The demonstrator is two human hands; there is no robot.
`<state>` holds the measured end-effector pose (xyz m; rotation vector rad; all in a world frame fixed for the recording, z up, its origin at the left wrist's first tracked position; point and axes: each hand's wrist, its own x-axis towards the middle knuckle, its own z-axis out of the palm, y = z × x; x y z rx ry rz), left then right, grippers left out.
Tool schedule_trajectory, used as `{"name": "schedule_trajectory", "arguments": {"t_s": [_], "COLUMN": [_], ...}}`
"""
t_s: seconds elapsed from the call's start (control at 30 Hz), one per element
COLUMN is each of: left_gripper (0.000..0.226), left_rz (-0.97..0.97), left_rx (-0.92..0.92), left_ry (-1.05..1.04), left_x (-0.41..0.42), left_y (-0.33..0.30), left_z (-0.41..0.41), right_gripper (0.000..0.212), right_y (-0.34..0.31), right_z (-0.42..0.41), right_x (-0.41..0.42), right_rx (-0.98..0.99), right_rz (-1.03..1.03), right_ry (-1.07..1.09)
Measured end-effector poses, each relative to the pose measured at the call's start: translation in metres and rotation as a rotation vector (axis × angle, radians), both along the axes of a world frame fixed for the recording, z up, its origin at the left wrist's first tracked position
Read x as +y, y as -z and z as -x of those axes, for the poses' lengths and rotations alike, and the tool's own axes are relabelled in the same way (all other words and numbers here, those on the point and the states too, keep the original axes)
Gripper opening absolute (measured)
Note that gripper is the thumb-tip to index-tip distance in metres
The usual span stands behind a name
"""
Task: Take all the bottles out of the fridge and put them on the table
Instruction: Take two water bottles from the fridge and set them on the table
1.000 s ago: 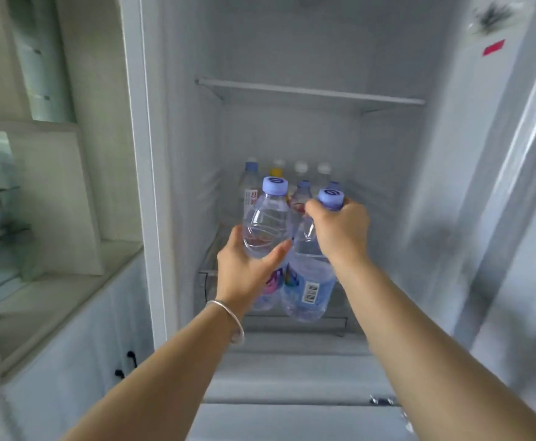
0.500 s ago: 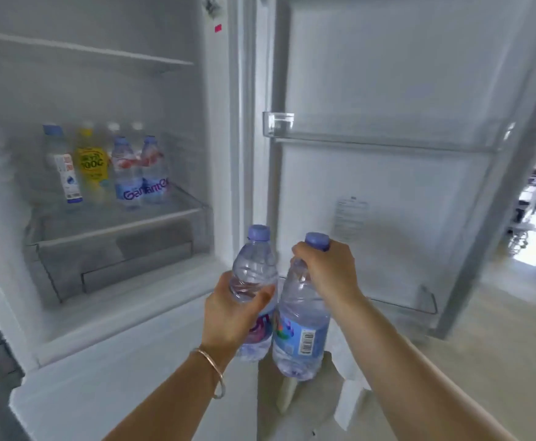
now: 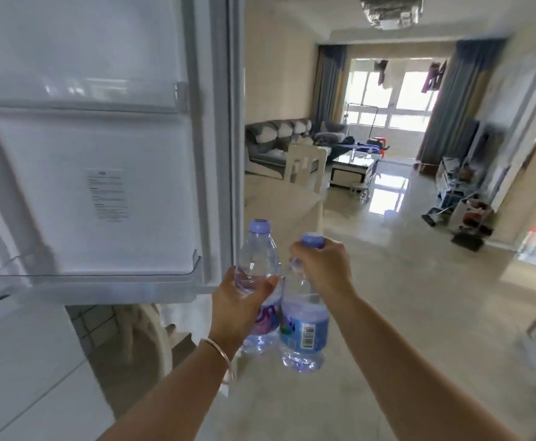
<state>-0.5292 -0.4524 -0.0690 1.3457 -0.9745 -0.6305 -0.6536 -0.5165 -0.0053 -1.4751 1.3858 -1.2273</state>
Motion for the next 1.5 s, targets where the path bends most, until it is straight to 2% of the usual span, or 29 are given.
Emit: {"name": "schedule_trajectory", "arguments": {"t_s": [0.13, 0.23, 0.47, 0.8, 1.03, 1.37, 1.5], "left_gripper": [0.029, 0.034, 0.033, 0.033, 0.03, 0.047, 0.048], "left_rz": [-0.029, -0.07, -0.044, -0.096, -0.145, -0.211, -0.289], "left_rx": [0.007, -0.036, 0.0, 0.127, 0.035, 0.091, 0.13], "left_ry": [-0.011, 0.0, -0.058, -0.329, -0.533, -0.891, -0.972], "left_x": [-0.058, -0.102, -0.228, -0.412, -0.514, -0.613, -0.632], "left_y": [0.013, 0.018, 0.03, 0.03, 0.049, 0.067, 0.085], "left_z": [0.066, 0.091, 0.091, 0.005, -0.061, -0.161, -0.21], "right_gripper": [0.014, 0.019, 0.016, 0.014, 0.019, 0.012, 0.01], "right_y": [0.009, 0.017, 0.029, 0.025, 0.041, 0.052, 0.072], "right_z": [0.065, 0.091, 0.081, -0.015, -0.101, -0.236, -0.301], "right_x": [-0.054, -0.101, -0.237, -0.432, -0.554, -0.682, -0.705], "right_rx": [0.069, 0.066, 0.047, 0.066, 0.112, 0.287, 0.293], "right_rz": [-0.015, -0.04, -0.055, -0.081, -0.15, -0.105, -0.174], "right_ry": [0.037, 0.058, 0.047, -0.102, -0.338, -0.718, -0.826]}}
